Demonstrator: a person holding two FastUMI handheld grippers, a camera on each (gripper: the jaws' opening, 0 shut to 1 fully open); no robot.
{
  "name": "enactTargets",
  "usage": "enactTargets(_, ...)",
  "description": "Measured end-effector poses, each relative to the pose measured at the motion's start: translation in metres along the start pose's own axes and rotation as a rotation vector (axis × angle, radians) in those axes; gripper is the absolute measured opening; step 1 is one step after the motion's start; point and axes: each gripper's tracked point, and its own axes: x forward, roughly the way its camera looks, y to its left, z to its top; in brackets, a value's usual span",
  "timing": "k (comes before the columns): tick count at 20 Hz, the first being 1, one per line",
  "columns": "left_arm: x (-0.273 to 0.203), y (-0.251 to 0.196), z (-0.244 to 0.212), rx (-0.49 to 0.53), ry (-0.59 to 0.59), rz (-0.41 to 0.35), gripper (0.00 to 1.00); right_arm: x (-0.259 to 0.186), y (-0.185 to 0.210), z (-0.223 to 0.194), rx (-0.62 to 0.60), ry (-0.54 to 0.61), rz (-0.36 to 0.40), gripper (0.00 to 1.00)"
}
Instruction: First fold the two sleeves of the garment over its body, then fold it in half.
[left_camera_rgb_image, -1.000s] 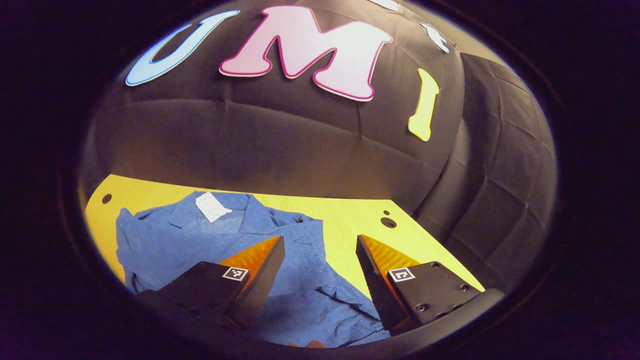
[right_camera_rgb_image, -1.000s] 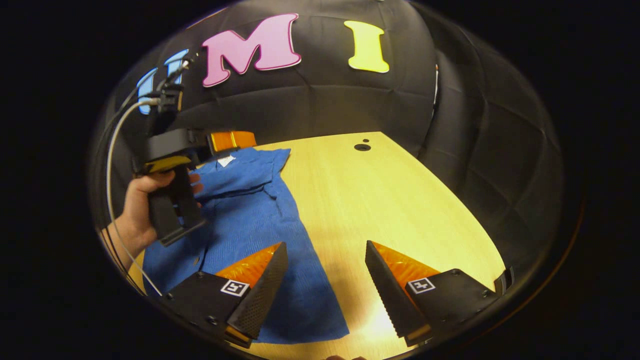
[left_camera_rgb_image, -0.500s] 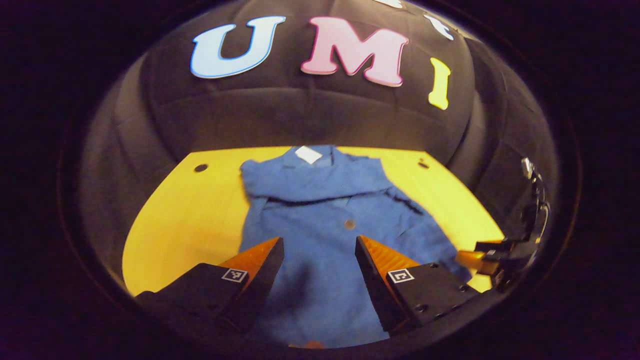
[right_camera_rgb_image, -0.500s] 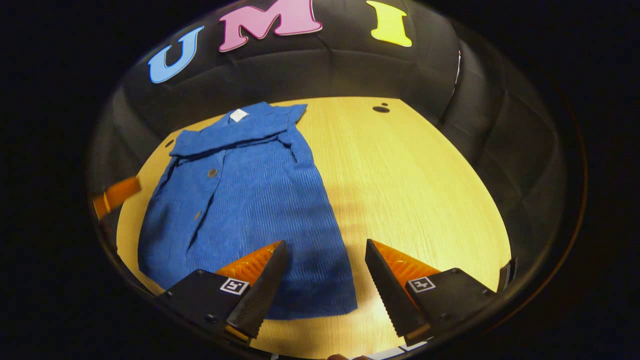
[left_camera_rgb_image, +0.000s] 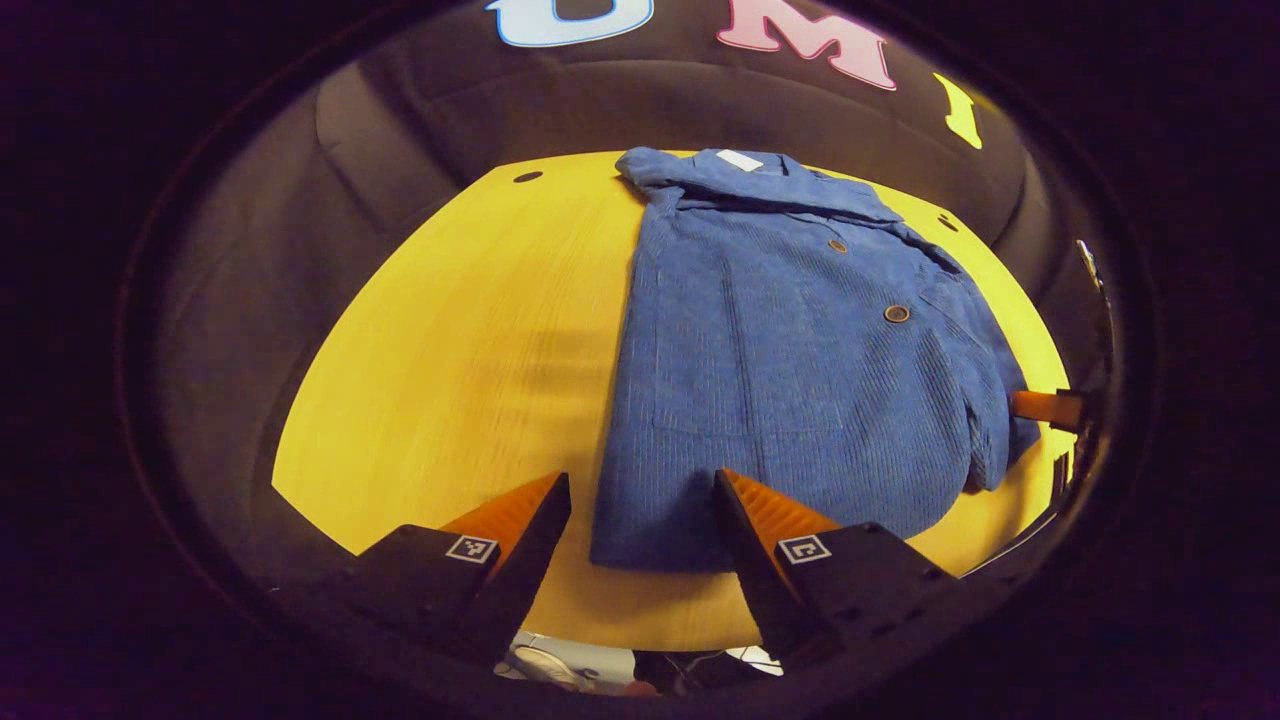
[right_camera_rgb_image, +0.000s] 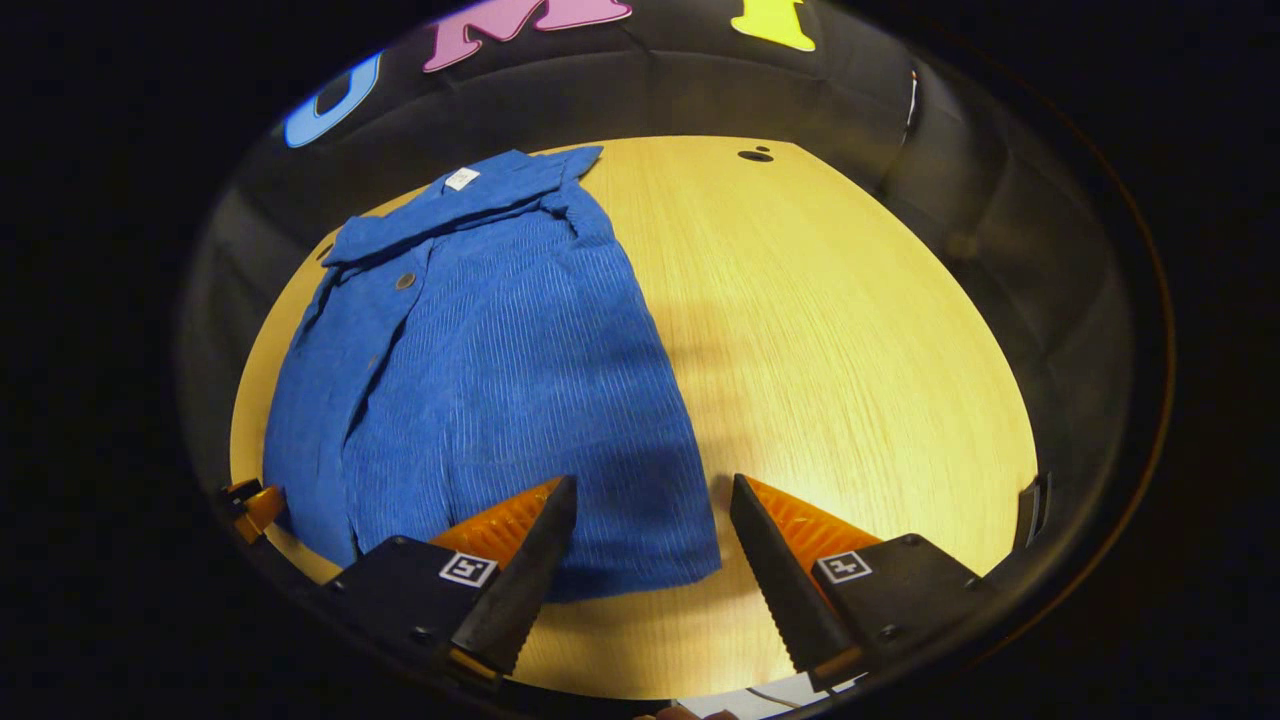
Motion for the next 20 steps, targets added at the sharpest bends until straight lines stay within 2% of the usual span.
enactTargets(4, 0.003, -0.010, -0.001, 0.030, 0.012, -0.027, 0.83, -0.001, 0.002, 0.001, -0.004, 0.011, 0.003, 1.00)
enactTargets(5, 0.004, -0.014, 0.002, 0.034, 0.021, -0.036, 0.78, -0.002, 0.004, 0.001, -0.005, 0.021, 0.006, 0.87)
enactTargets(7, 0.007, -0.021, 0.002, 0.048, 0.035, -0.054, 0.69, 0.001, 0.008, 0.002, 0.024, 0.037, 0.010, 0.53)
enactTargets(8, 0.005, -0.027, 0.003, 0.046, 0.042, -0.060, 0.51, 0.002, 0.010, 0.004, 0.020, 0.042, 0.010, 0.36)
enactTargets(11, 0.005, -0.035, 0.001, 0.025, 0.051, -0.069, 0.13, 0.003, 0.020, 0.005, 0.010, 0.059, 0.047, 0.06)
enactTargets(13, 0.003, -0.045, 0.004, 0.011, 0.047, -0.133, 0.00, 0.002, 0.041, 0.004, 0.032, 0.081, 0.163, 0.03)
enactTargets(14, 0.004, -0.055, 0.006, -0.004, 0.051, -0.201, 0.00, 0.001, 0.047, 0.001, 0.053, 0.096, 0.199, 0.02)
enactTargets(15, 0.003, -0.059, 0.005, -0.021, 0.059, -0.231, 0.00, -0.001, 0.049, 0.002, 0.069, 0.102, 0.214, 0.03)
enactTargets(17, 0.000, -0.054, 0.015, -0.032, 0.034, -0.218, 0.00, -0.008, 0.053, 0.017, 0.095, 0.075, 0.229, 0.03)
enactTargets(20, -0.020, -0.065, 0.053, -0.053, -0.043, -0.279, 0.00, -0.018, 0.059, 0.054, 0.091, 0.015, 0.247, 0.03)
